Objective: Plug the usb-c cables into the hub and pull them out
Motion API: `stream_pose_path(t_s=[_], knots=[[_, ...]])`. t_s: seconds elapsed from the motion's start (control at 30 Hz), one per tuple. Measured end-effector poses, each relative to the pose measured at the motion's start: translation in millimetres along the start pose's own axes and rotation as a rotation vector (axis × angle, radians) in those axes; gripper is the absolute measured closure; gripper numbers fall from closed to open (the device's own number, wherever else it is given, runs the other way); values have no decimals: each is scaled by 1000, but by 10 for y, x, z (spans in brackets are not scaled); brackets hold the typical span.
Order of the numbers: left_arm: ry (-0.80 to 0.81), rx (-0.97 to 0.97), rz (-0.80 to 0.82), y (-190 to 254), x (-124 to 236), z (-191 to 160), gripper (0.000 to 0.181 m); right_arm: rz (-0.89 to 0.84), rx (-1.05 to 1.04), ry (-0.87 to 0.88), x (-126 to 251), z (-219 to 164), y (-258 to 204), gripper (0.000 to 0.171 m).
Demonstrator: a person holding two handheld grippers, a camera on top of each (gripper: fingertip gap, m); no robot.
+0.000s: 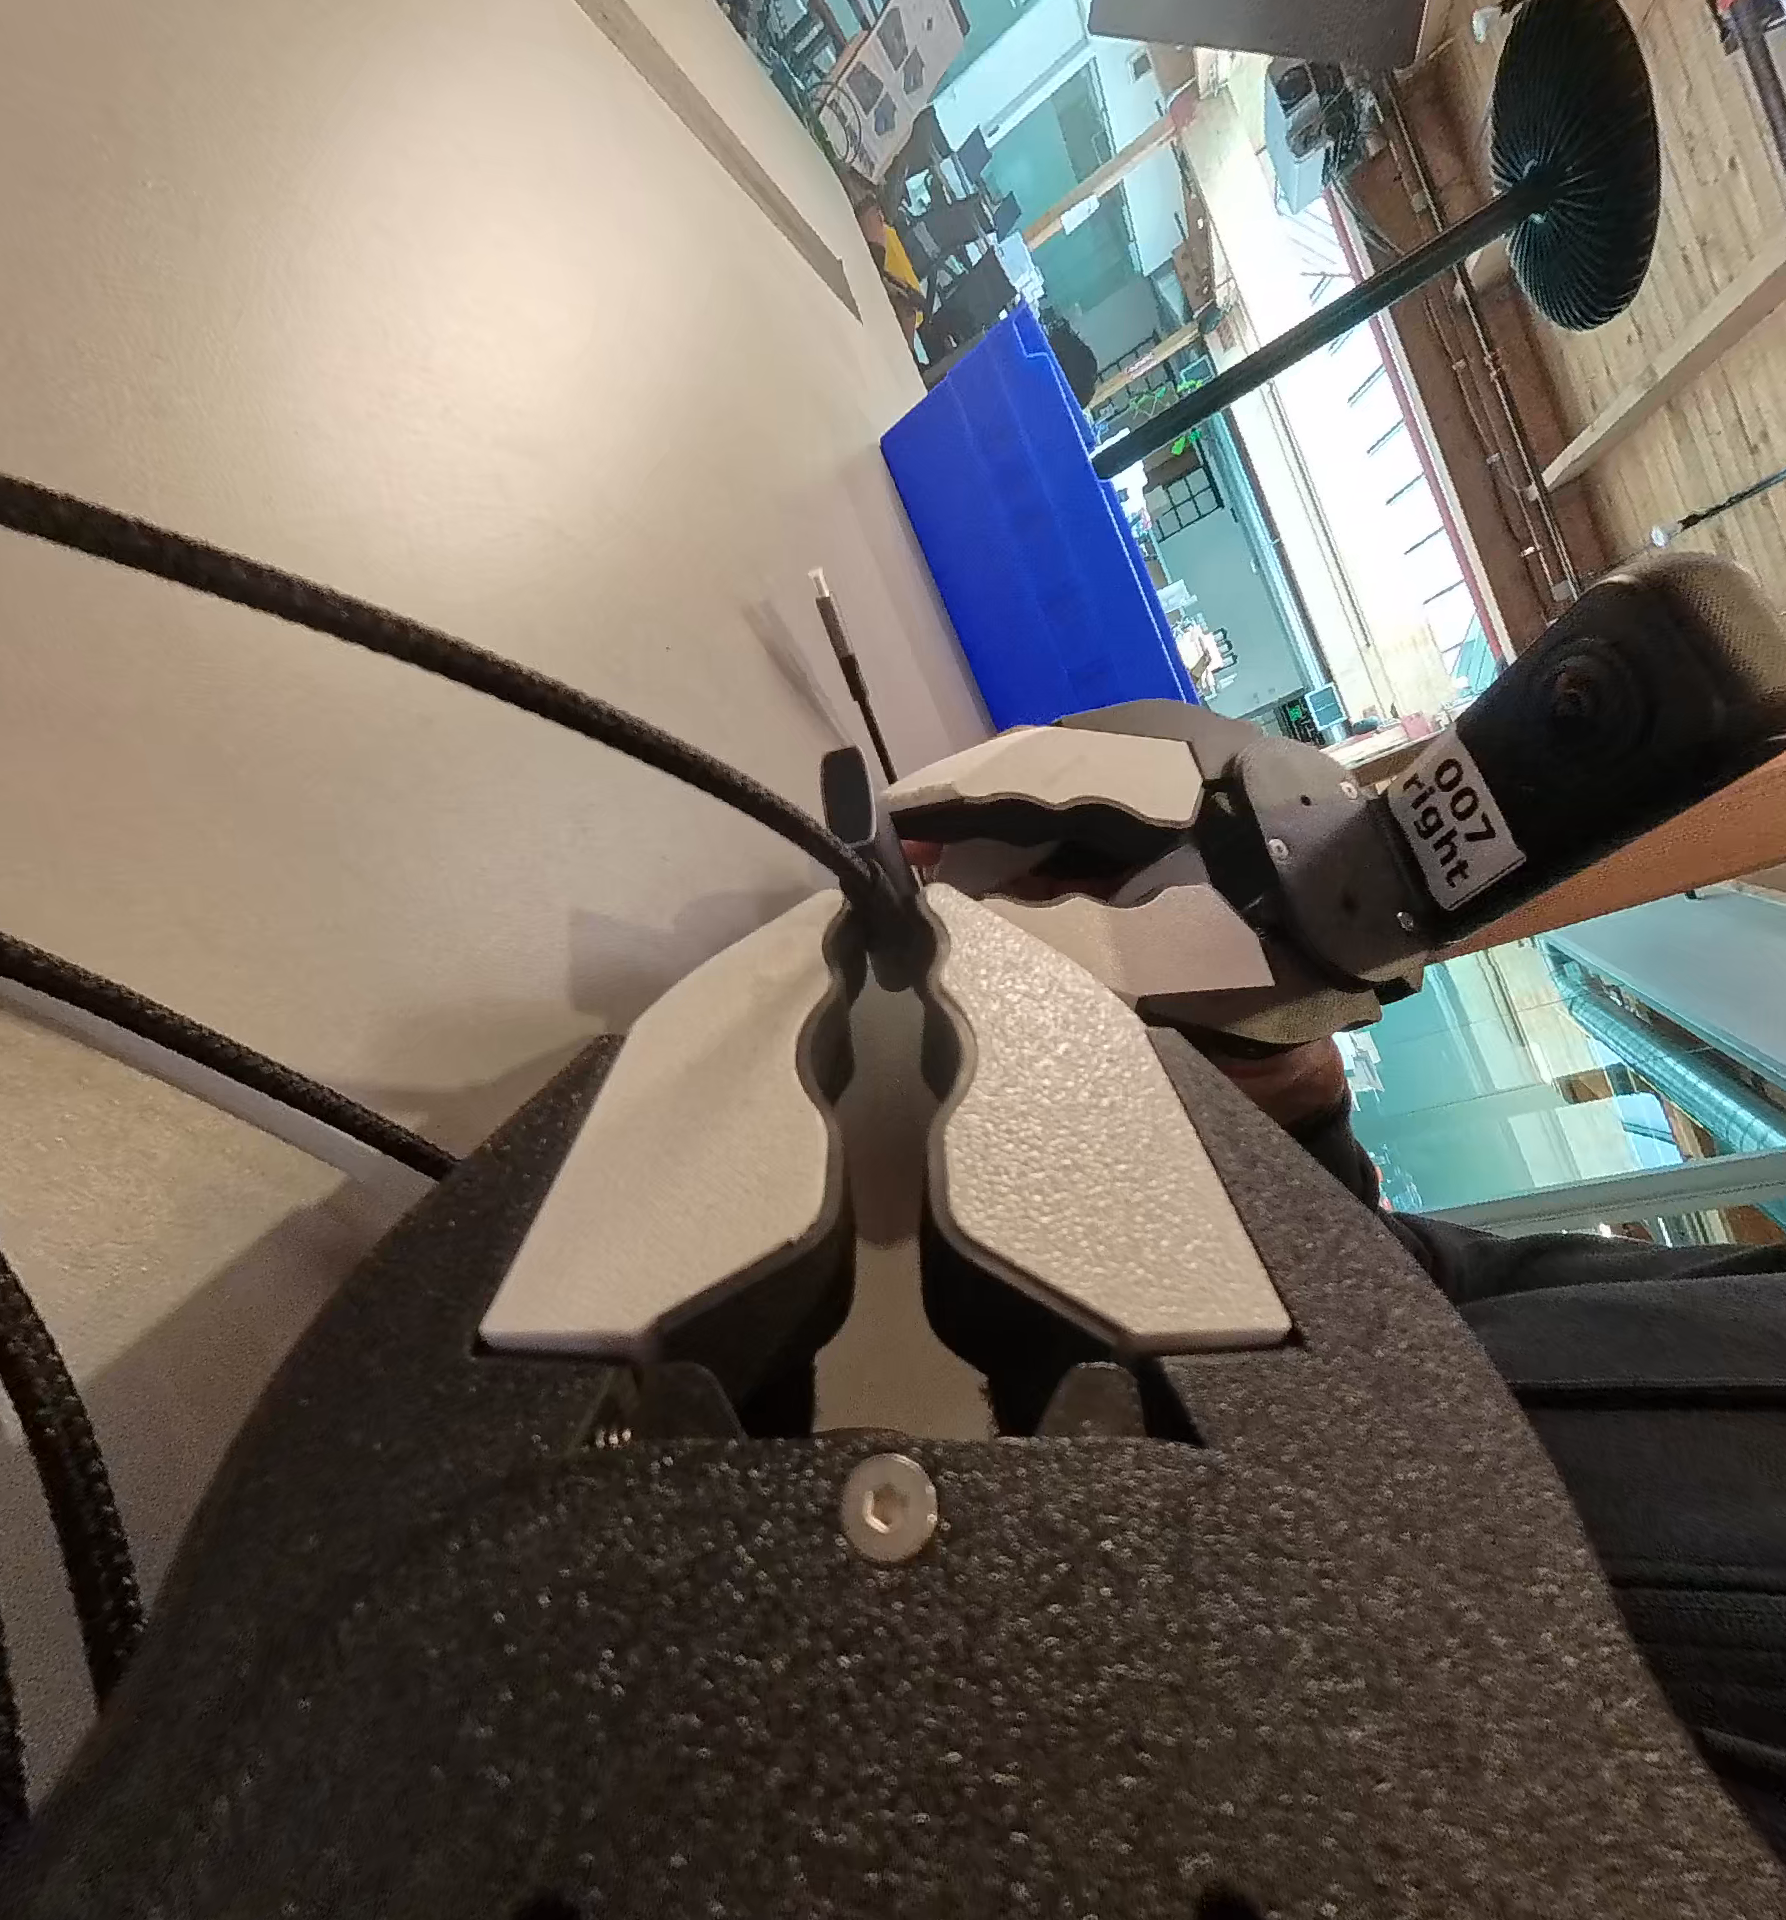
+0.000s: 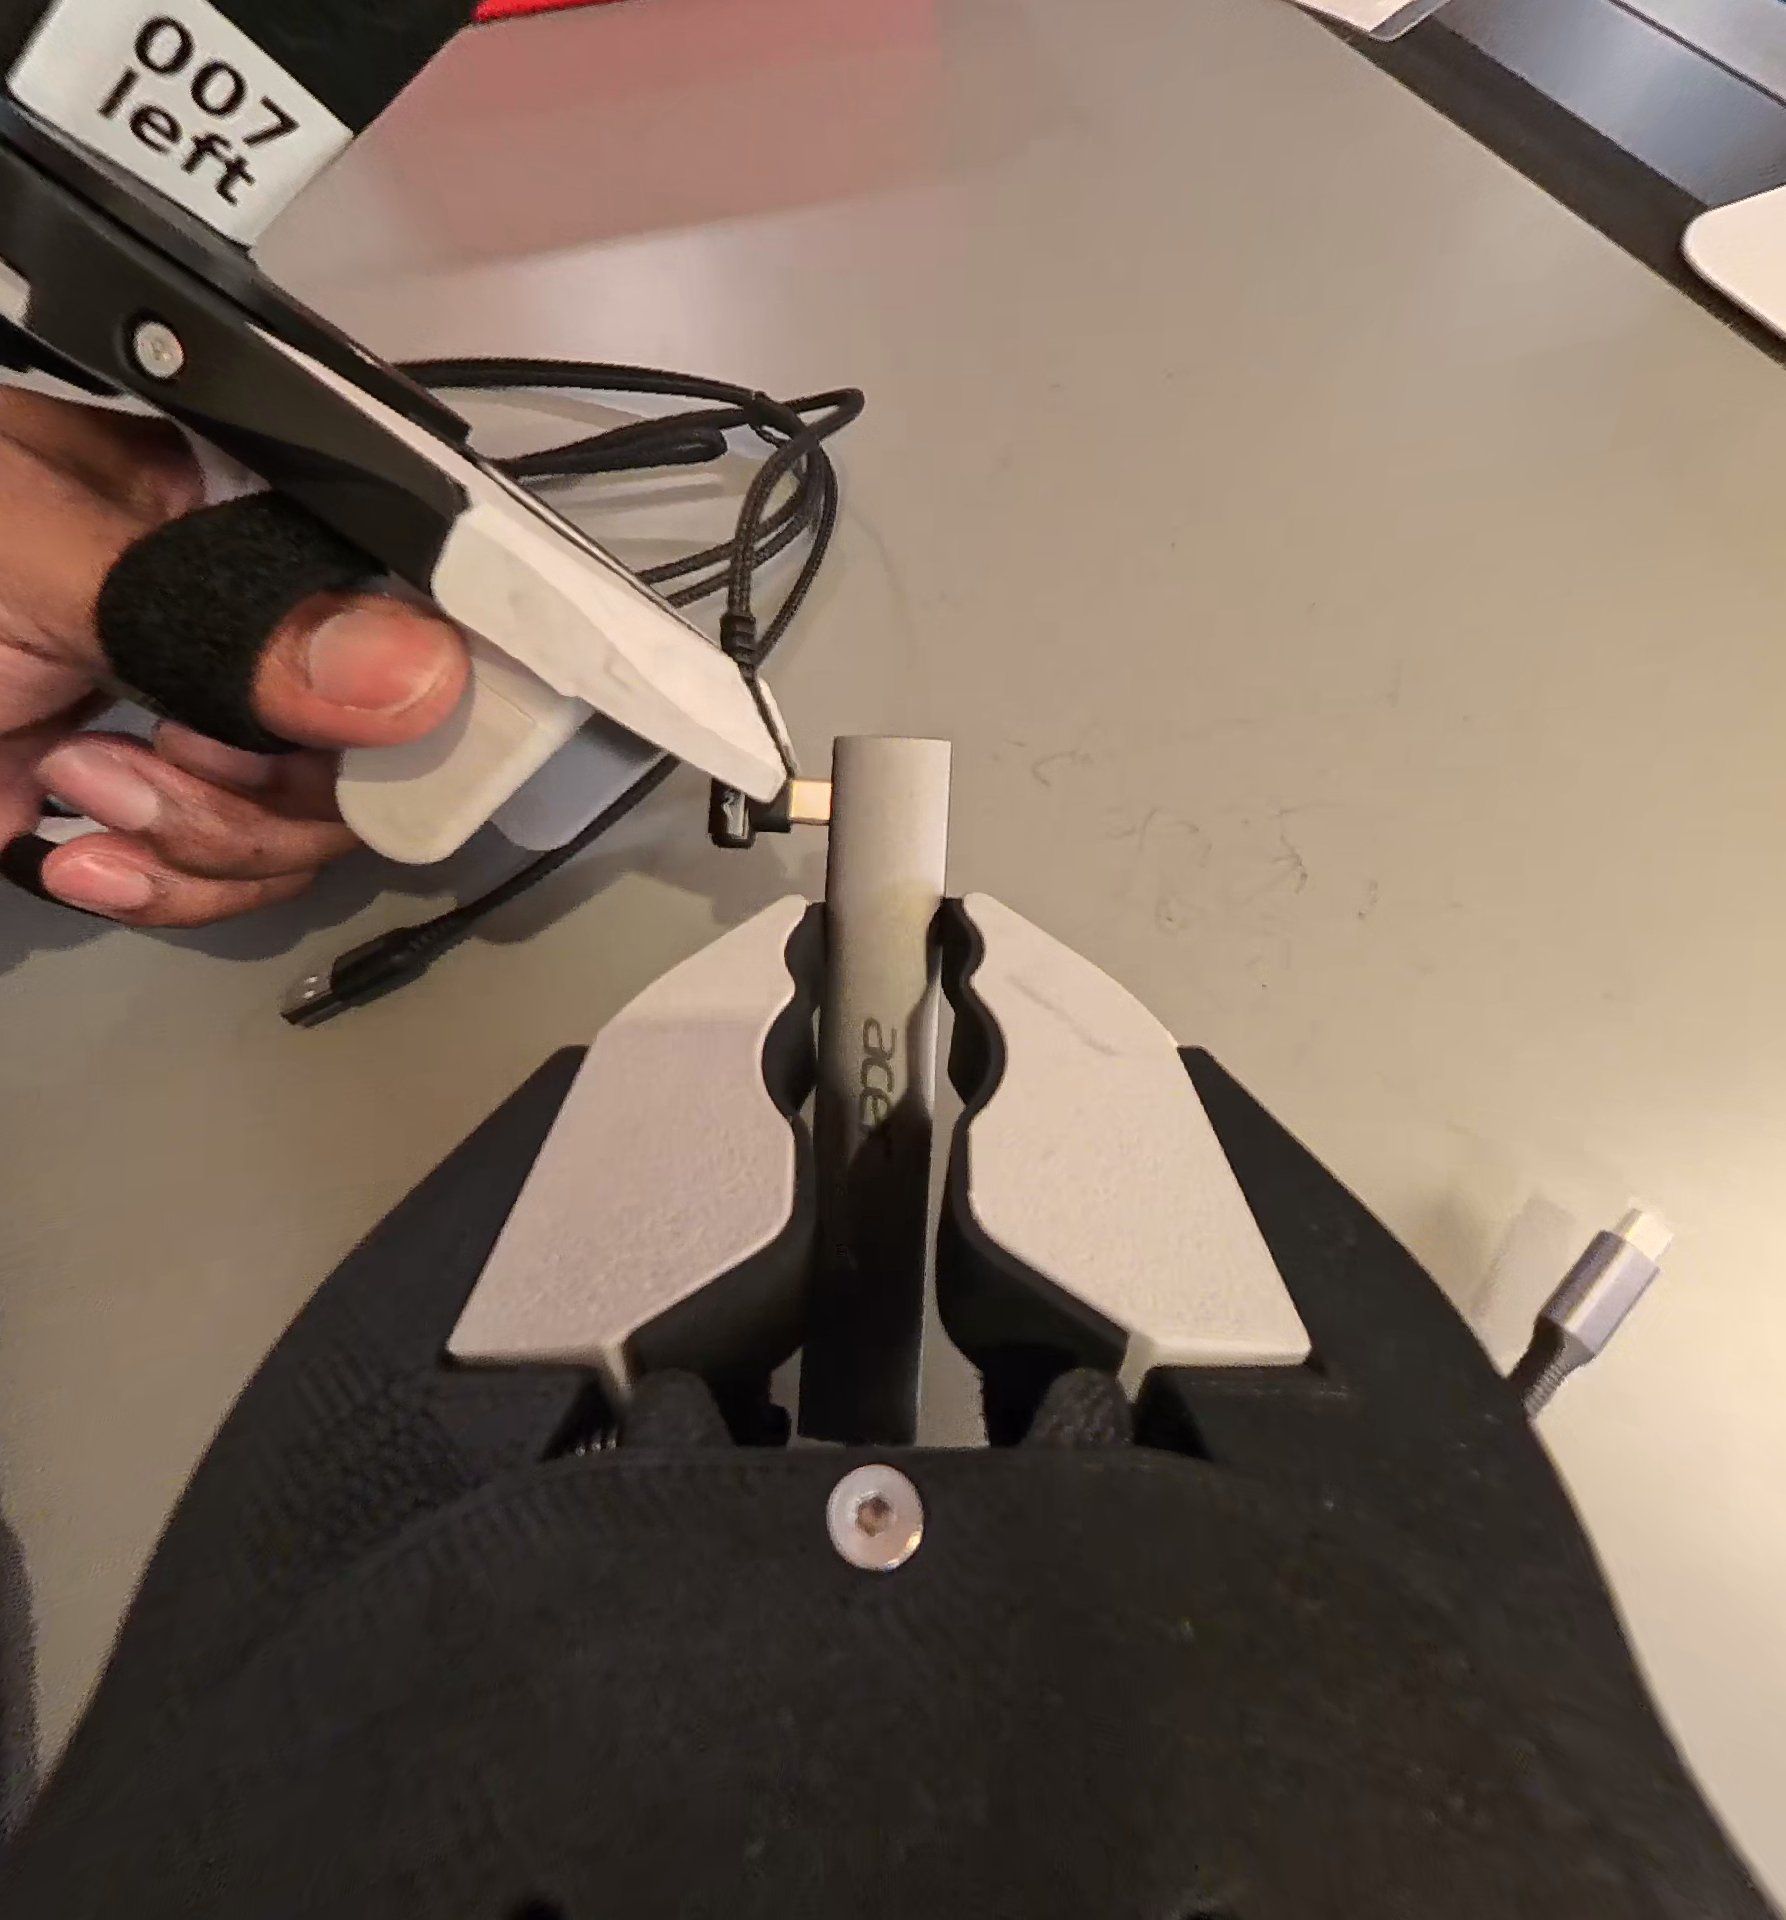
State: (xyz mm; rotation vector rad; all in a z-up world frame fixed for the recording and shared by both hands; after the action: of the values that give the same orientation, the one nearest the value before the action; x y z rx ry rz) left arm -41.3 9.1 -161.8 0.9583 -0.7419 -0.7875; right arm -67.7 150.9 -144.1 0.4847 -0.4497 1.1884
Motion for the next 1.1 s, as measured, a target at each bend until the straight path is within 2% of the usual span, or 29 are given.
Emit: stream_pose_path(t_s=[0.37, 0.7, 0.87, 1.1], knots=[[53, 78, -62, -1, -2, -4, 173, -1, -65, 81, 34, -13, -39, 150], [112, 85, -52, -18, -4, -31, 173, -32, -51, 92, 12, -37, -91, 148], [114, 104, -51, -53, -8, -46, 173, 15, -73, 110, -43, 18, -139, 125], [74, 100, -47, -39, -59, -98, 173, -32, -40, 51, -131, 91, -139, 123]])
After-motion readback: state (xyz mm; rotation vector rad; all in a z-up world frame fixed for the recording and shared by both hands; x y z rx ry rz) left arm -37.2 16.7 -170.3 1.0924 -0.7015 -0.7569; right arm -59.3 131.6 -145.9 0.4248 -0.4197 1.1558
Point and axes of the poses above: each gripper's, where its closed fingertips meet, x back along the fingers, z out of its top, y = z × x across the jaws, the point moved 8 cm from there along x, back along the fingers, and after that the axes turned 9 degrees about x, right-handed, at the moved point
